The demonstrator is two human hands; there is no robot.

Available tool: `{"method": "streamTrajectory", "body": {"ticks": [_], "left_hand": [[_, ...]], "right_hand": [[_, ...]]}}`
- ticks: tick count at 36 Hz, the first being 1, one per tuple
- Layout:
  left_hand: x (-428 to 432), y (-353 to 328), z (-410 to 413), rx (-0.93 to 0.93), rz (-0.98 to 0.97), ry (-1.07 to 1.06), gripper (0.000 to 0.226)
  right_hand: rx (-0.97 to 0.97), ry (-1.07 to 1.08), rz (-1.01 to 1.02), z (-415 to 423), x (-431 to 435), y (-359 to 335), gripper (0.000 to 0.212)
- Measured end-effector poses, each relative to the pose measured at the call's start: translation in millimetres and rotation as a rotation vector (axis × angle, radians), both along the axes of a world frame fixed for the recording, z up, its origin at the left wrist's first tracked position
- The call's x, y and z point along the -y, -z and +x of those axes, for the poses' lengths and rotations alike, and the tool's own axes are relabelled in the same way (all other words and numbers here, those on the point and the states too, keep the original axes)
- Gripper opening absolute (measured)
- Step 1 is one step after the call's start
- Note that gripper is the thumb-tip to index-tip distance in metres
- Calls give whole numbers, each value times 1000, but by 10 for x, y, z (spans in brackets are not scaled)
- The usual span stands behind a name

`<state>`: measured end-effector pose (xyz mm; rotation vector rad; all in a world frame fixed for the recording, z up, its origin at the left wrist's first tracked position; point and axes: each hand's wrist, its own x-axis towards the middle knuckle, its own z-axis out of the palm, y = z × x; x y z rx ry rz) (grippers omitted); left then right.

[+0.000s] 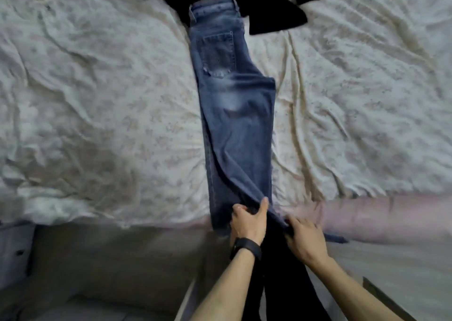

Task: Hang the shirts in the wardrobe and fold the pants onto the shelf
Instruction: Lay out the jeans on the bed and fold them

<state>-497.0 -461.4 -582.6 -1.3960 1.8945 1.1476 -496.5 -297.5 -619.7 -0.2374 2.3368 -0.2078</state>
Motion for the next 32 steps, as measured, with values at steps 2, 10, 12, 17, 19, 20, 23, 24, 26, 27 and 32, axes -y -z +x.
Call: {"method": "streamTrajectory", "body": {"ticks": [2,10,12,17,19,20,23,24,26,27,32], "left_hand": [[-39,-12,116,120,188,76,85],[292,185,853,57,92,150,15],[453,276,1047,88,53,163,10],[773,565,1226,158,16,253,22],[796,627,1252,145,68,232,26],[785,648,1256,121,87,209,26],[719,701,1241,7,81,148,23],[700,710,1227,-26,71,137,22],[687,725,1219,-40,63,142,21],[683,730,1217,-33,60,153,22],[701,737,1272,19,-18,194,22]], "right_hand": [[22,30,-91,212,87,-65,23],[237,-135,-40,1018,327,-172,33],[362,-143,19,1083,313,-119,35],[430,-20,35,974,227,143,43],[383,134,-16,884,194,237,44],[342,229,-63,832,182,272,42],[205,451,-211,678,214,356,32],[182,491,-246,627,244,382,29],[184,552,-274,567,322,441,26],[200,590,-273,545,354,463,26],[169,637,-211,557,407,496,16]]}}
